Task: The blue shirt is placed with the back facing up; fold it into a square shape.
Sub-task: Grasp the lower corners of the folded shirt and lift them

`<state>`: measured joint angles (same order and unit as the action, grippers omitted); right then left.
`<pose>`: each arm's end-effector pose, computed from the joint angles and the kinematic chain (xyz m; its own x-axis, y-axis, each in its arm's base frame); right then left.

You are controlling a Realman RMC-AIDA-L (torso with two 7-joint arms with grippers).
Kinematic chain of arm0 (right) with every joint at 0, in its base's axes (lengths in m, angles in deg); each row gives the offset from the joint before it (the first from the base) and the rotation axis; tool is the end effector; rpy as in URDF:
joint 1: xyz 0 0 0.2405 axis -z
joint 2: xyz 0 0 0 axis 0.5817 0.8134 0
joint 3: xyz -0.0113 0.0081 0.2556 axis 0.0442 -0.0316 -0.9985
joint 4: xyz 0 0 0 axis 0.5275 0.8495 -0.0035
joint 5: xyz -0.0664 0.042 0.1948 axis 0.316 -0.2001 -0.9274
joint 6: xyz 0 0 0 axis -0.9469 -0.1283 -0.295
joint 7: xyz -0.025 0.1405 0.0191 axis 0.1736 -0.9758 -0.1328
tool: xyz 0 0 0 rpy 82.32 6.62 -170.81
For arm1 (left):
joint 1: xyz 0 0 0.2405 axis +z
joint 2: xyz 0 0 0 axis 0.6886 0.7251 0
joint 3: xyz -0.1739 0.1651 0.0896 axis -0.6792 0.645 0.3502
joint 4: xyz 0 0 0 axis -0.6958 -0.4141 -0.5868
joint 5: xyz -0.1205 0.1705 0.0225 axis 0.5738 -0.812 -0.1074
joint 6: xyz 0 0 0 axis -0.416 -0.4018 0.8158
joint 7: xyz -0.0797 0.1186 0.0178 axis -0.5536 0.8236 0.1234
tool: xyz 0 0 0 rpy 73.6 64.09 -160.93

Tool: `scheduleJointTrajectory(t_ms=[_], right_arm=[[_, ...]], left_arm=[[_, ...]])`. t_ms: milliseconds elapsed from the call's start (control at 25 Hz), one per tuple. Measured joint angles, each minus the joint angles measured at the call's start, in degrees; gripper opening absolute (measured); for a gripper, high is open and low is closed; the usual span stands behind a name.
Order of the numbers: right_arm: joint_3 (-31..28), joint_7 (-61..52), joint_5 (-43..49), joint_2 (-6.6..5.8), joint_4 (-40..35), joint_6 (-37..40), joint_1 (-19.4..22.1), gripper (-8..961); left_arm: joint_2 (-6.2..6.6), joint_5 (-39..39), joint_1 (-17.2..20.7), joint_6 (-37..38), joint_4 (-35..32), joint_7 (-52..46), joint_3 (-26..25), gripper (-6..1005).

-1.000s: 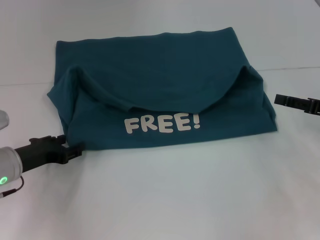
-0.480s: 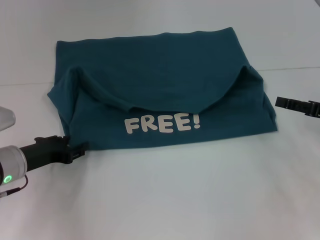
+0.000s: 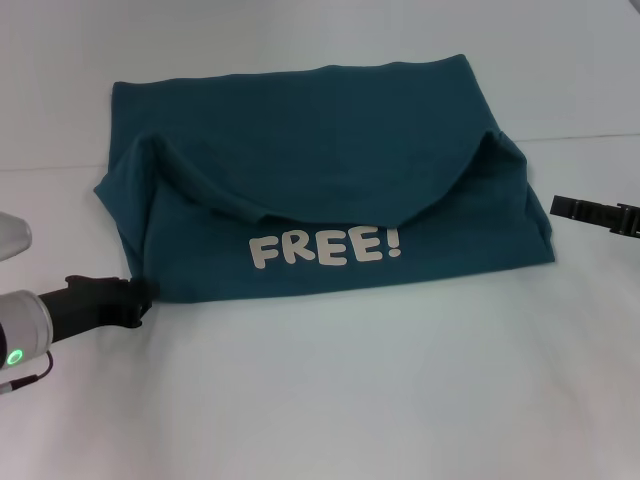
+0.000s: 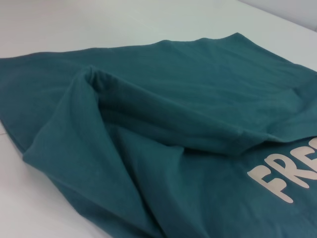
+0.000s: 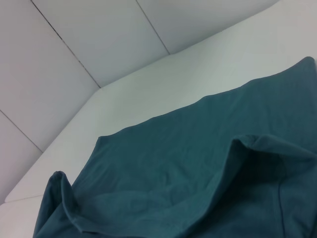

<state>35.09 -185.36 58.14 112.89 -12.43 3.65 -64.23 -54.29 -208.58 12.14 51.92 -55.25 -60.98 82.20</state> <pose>0.3404 0.3645 0.0823 0.3567 -0.6092 -0.7083 -0.9243 -0.3405 -0.1726 -0.3065 0.3803 -0.0252 0.7169 0.5445 0.4353 0.6950 -0.5094 -0.5074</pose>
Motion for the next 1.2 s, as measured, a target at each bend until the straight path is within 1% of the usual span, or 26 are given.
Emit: scheduleJointTrajectory(t_ms=[200,440,640,840,1200], right_arm=[[0.26,-0.01,0.00,0.00,0.00,-0.10,0.00,675],[0.59,-0.85,3.23,-0.09,0.00,-2.74,-1.05,675],[0.72,-3.83,8.75,0.26,0.00,-6.37,-3.29,676],[1.68,-8.08,14.13,1.32,0.00,-11.58,-5.65,676],[2.03,-8.16,14.86,3.91,0.24,-18.21,-7.28,675]], left_arm=[[-0.04,-0.12,0.00,0.05,-0.16,-0.60,0.10,119],[-0.04,-0.12,-0.12,0.48,-0.48,-0.67,0.16,31],[0.03,-0.19,-0.16,1.91,-1.68,-1.53,0.19,31],[0.13,-0.36,-0.32,2.55,-2.30,-2.22,0.24,32],[0.38,-0.46,-0.67,2.76,-2.50,-3.04,1.02,31]])
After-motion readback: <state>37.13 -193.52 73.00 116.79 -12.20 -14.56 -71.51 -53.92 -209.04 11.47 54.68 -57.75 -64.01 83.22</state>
